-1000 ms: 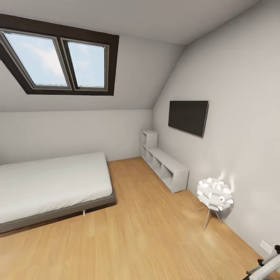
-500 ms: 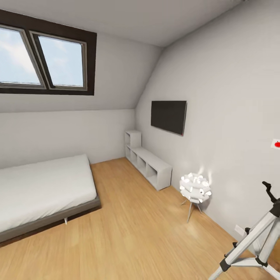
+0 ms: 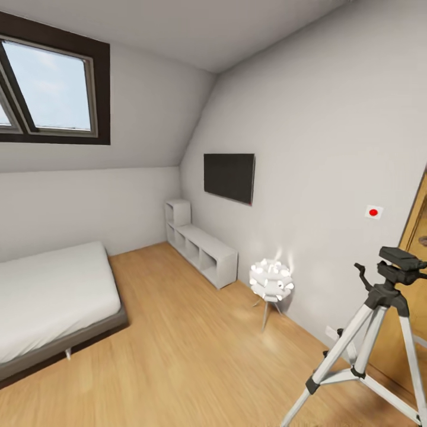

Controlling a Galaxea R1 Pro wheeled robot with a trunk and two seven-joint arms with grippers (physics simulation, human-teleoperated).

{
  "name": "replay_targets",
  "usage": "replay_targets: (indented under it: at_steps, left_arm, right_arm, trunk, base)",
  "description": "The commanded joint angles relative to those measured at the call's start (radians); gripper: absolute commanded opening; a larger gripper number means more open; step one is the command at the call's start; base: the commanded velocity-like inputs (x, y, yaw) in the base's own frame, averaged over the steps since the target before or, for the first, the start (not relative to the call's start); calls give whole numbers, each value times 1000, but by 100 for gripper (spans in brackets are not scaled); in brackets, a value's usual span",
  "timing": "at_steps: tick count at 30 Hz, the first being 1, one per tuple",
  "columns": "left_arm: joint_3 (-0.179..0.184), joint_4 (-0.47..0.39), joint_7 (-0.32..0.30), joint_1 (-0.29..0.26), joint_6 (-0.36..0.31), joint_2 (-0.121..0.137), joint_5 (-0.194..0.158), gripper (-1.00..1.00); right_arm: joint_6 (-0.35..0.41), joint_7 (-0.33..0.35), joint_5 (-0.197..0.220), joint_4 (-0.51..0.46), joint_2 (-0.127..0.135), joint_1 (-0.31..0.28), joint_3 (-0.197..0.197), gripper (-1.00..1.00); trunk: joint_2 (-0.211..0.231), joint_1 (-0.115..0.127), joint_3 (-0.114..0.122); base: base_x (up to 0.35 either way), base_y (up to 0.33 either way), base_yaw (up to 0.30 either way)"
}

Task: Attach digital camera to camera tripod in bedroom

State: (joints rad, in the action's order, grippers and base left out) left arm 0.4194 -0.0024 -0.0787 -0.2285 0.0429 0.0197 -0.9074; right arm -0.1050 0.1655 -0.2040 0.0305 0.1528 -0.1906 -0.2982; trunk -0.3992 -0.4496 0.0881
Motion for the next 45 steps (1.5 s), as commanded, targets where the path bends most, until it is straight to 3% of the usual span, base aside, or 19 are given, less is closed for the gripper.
replay_targets:
  at_steps: [1,45]
  left_arm:
    - [9,1,-4,0,3,0,-9,-100]
    - [7,1,-4,0,-3,-3,-13,-100]
  right_arm:
    - [-5,2,-9,3,0,-1,-9,100]
    - [-5,3,-8,5,-1,-1,-9,100]
  trunk:
    - [-1,0,0]
    - [-1,0,0]
  base:
    - [0,0,-299]
    - [0,0,-299]
